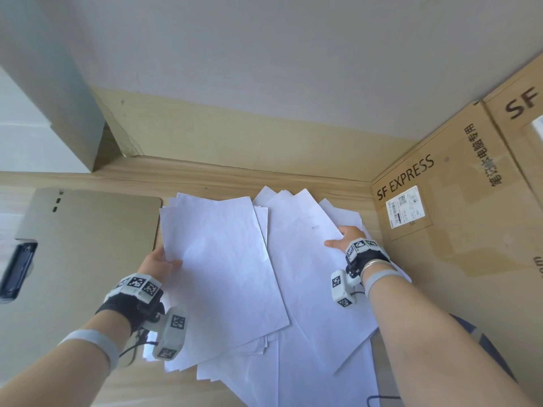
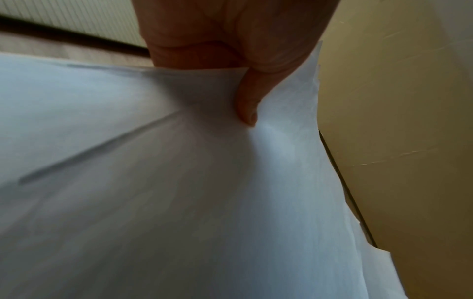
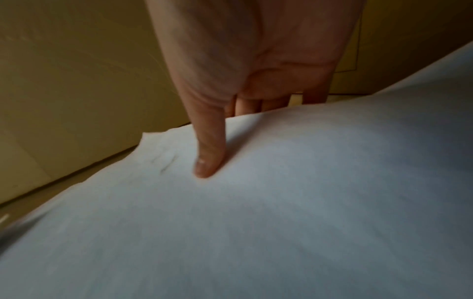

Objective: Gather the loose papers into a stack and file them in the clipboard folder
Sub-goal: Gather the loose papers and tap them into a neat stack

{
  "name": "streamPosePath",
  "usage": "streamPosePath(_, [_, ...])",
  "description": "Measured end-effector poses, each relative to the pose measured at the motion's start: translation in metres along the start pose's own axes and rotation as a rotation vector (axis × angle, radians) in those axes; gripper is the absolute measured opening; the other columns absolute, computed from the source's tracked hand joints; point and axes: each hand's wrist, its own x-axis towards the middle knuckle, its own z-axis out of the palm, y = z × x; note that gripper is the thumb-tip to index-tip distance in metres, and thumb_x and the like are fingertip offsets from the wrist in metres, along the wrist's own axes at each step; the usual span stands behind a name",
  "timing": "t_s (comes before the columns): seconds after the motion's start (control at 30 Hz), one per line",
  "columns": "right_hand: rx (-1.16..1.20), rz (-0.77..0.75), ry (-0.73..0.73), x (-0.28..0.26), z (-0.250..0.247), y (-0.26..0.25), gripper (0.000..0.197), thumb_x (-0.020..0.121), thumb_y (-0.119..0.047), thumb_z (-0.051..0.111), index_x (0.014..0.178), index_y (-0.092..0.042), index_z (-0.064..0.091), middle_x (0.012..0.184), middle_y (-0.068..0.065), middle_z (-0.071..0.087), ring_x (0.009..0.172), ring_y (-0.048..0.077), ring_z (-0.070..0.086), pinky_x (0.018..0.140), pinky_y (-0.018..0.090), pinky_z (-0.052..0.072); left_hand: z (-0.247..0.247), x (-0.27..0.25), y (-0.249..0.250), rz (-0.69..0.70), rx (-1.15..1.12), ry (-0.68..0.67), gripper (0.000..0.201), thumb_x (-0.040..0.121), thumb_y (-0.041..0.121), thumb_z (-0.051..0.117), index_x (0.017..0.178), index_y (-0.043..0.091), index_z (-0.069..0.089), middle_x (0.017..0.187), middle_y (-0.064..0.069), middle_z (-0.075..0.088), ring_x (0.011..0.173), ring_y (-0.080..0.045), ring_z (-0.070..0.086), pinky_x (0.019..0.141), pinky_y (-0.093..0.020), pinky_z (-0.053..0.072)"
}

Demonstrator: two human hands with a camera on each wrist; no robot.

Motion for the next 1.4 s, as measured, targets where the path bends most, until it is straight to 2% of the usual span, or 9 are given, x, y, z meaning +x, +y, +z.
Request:
streamPosePath(0.13, [0.11, 0.01, 0.091, -0.008, -0.01, 0.009, 0.033, 0.092, -0.019, 0.054, 0.122, -0.008, 0.058, 0.121, 0.015, 0.063, 0.109, 0.031, 0.059, 0.087, 0.031, 0.044, 0.0, -0.002, 0.002, 0.006, 0.037, 0.011, 0.046, 0.085, -0.008, 0.052, 0.128, 0.008, 0.052, 0.111, -0.017, 0.062, 0.102, -0.036, 0.059, 0.099, -0.05, 0.045])
streamPosePath(0.43, [0.428, -0.002, 0.351, -0.03, -0.054, 0.022, 0.036, 0.093, -0.017, 0.049, 0.123, 0.002, 0.055, 0.123, 0.016, 0.059, 0.108, 0.031, 0.057, 0.091, 0.035, 0.044, 0.003, -0.012, 0.011, 0.033, 0.206, 0.032, 0.047, 0.084, -0.005, 0.051, 0.131, 0.002, 0.047, 0.125, -0.024, 0.058, 0.112, -0.04, 0.056, 0.093, -0.04, 0.044])
streamPosePath(0.53, [0.482, -0.017, 0.34, -0.039, -0.038, 0.007, 0.031, 0.092, -0.015, 0.049, 0.117, 0.003, 0.057, 0.116, 0.022, 0.062, 0.103, 0.033, 0.059, 0.091, 0.04, 0.047, 0.004, -0.011, 0.011, 0.027, 0.194, 0.023, 0.047, 0.084, -0.005, 0.05, 0.13, 0.004, 0.048, 0.124, -0.024, 0.058, 0.111, -0.04, 0.057, 0.097, -0.044, 0.045])
streamPosePath(0.67, [0.537, -0.005, 0.272, -0.047, 0.008, -0.019, 0.033, 0.093, -0.017, 0.048, 0.119, -0.001, 0.058, 0.103, 0.014, 0.063, 0.093, 0.025, 0.056, 0.081, 0.032, 0.043, 0.003, -0.011, 0.012, 0.032, 0.199, 0.015, 0.049, 0.083, -0.007, 0.048, 0.131, 0.004, 0.047, 0.125, -0.025, 0.057, 0.113, -0.04, 0.056, 0.099, -0.046, 0.045])
streamPosePath(0.93, [0.469, -0.01, 0.069, -0.075, 0.09, -0.08, 0.038, 0.095, -0.018, 0.044, 0.129, -0.003, 0.05, 0.133, 0.016, 0.054, 0.121, 0.031, 0.052, 0.097, 0.031, 0.041, 0.011, -0.019, 0.018, 0.128, 0.223, -0.001, 0.054, 0.092, 0.024, 0.054, 0.14, 0.004, 0.038, 0.137, -0.019, 0.051, 0.123, -0.036, 0.051, 0.1, -0.036, 0.038])
streamPosePath(1.1, [0.518, -0.086, 0.051, -0.086, 0.11, -0.11, 0.038, 0.09, -0.019, 0.05, 0.124, -0.002, 0.05, 0.129, 0.017, 0.053, 0.115, 0.031, 0.053, 0.092, 0.03, 0.041, 0.014, -0.021, 0.02, 0.117, 0.175, -0.02, 0.059, 0.077, -0.001, 0.068, 0.132, 0.004, 0.047, 0.128, -0.021, 0.059, 0.115, -0.036, 0.057, 0.101, -0.047, 0.044])
streamPosePath(1.23, [0.847, -0.122, 0.122, -0.096, 0.096, -0.107, 0.069, 0.078, -0.008, 0.07, 0.138, -0.011, 0.035, 0.13, 0.006, 0.053, 0.115, 0.024, 0.055, 0.102, 0.037, 0.044, 0.011, -0.035, 0.04, 0.219, 0.06, -0.029, 0.05, 0.078, -0.006, 0.064, 0.126, 0.004, 0.052, 0.118, -0.016, 0.063, 0.106, -0.033, 0.061, 0.095, -0.043, 0.049])
streamPosePath(1.3, [0.94, -0.197, 0.188, -0.101, 0.073, -0.107, 0.052, 0.077, -0.001, 0.07, 0.125, -0.004, 0.049, 0.117, 0.012, 0.062, 0.101, 0.021, 0.061, 0.093, 0.035, 0.051, 0.007, -0.048, 0.06, 0.324, -0.043, -0.074, 0.048, 0.079, -0.008, 0.062, 0.125, 0.002, 0.052, 0.111, -0.014, 0.063, 0.099, -0.029, 0.061, 0.087, -0.038, 0.052])
streamPosePath(1.4, [1.013, -0.35, 0.304, -0.118, 0.028, -0.119, 0.02, 0.081, 0.0, 0.066, 0.1, -0.006, 0.062, 0.096, 0.009, 0.066, 0.073, 0.004, 0.063, 0.07, 0.013, 0.051, 0.0, -0.068, 0.092, 0.506, -0.231, -0.127, 0.037, 0.08, -0.01, 0.061, 0.109, 0.012, 0.057, 0.087, 0.001, 0.072, 0.079, -0.019, 0.066, 0.064, -0.021, 0.057])
